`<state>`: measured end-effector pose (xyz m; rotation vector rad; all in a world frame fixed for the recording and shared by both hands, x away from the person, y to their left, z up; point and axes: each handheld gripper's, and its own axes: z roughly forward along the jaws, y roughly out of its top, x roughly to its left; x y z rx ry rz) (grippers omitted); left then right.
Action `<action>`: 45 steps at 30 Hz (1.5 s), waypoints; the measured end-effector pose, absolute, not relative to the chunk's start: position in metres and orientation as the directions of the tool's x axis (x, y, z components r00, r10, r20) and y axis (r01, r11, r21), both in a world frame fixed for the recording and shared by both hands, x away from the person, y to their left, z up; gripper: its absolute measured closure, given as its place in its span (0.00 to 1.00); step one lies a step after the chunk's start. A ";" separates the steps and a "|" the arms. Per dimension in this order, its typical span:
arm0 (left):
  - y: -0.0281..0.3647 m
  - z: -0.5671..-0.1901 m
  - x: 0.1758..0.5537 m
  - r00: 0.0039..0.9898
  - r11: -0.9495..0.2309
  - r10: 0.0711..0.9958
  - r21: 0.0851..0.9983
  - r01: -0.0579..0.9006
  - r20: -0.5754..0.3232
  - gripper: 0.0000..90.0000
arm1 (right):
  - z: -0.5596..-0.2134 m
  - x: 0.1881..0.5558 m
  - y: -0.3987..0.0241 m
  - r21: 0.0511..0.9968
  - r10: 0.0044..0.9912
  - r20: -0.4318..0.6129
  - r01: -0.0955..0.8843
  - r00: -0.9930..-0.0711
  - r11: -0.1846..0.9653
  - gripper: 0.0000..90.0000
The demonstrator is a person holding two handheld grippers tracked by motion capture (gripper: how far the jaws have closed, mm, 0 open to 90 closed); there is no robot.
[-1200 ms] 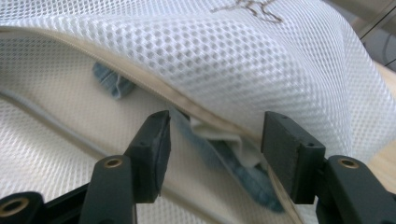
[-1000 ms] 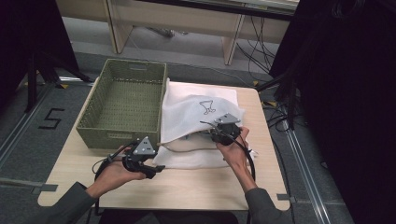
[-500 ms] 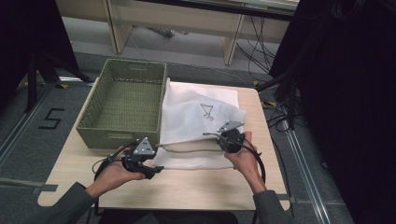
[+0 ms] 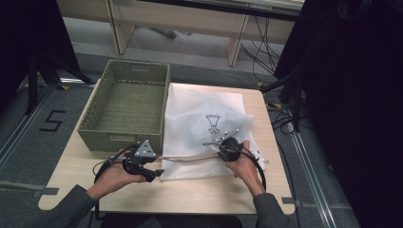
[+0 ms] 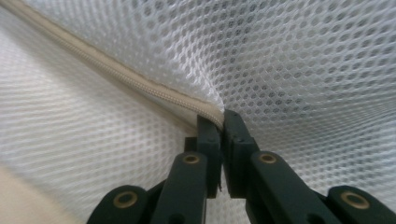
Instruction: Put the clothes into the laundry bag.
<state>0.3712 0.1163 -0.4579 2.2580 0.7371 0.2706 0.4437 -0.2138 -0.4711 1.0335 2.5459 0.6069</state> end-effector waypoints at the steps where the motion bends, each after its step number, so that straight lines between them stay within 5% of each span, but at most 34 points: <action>1: 0.118 -0.457 0.372 0.815 -0.570 0.580 0.708 0.418 -0.014 0.46 | -0.464 0.440 -0.214 0.514 0.713 -0.140 0.565 -0.687 0.645 0.94; 5: 0.125 -0.456 0.373 0.798 -0.556 0.603 0.708 0.436 -0.018 0.45 | -0.453 0.432 -0.217 0.536 0.701 -0.145 0.540 -0.699 0.649 0.76; 12: 0.138 -0.454 0.371 0.781 -0.539 0.625 0.715 0.445 -0.015 0.43 | -0.441 0.414 -0.209 0.623 0.689 -0.207 0.449 -0.695 0.640 0.73; 17: 0.140 -0.454 0.371 0.782 -0.544 0.623 0.713 0.442 -0.010 0.43 | -0.442 0.413 -0.202 0.636 0.649 -0.286 0.367 -0.705 0.678 0.94; 25: 0.143 -0.456 0.372 0.768 -0.534 0.640 0.708 0.463 -0.019 0.43 | -0.482 0.425 -0.187 0.483 0.605 -0.240 0.448 -0.759 0.753 0.96; 29: 0.151 -0.454 0.371 0.767 -0.529 0.642 0.714 0.458 -0.016 0.42 | -0.465 0.420 -0.191 0.521 0.637 -0.155 0.486 -0.755 0.702 0.75; 32: 0.161 -0.452 0.371 0.750 -0.513 0.662 0.721 0.466 -0.013 0.41 | -0.438 0.410 -0.205 0.604 0.636 -0.036 0.491 -0.771 0.628 0.71; 36: 0.173 -0.450 0.369 0.720 -0.481 0.694 0.728 0.488 -0.025 0.40 | -0.404 0.408 -0.220 0.745 0.664 0.037 0.464 -0.747 0.480 0.74; 42: 0.183 -0.449 0.367 0.699 -0.457 0.715 0.738 0.497 -0.027 0.39 | -0.416 0.428 -0.201 0.737 0.708 0.031 0.494 -0.706 0.460 0.79; 45: 0.184 -0.450 0.367 0.695 -0.450 0.718 0.738 0.503 -0.035 0.39 | -0.430 0.445 -0.185 0.752 0.693 0.009 0.462 -0.721 0.470 0.95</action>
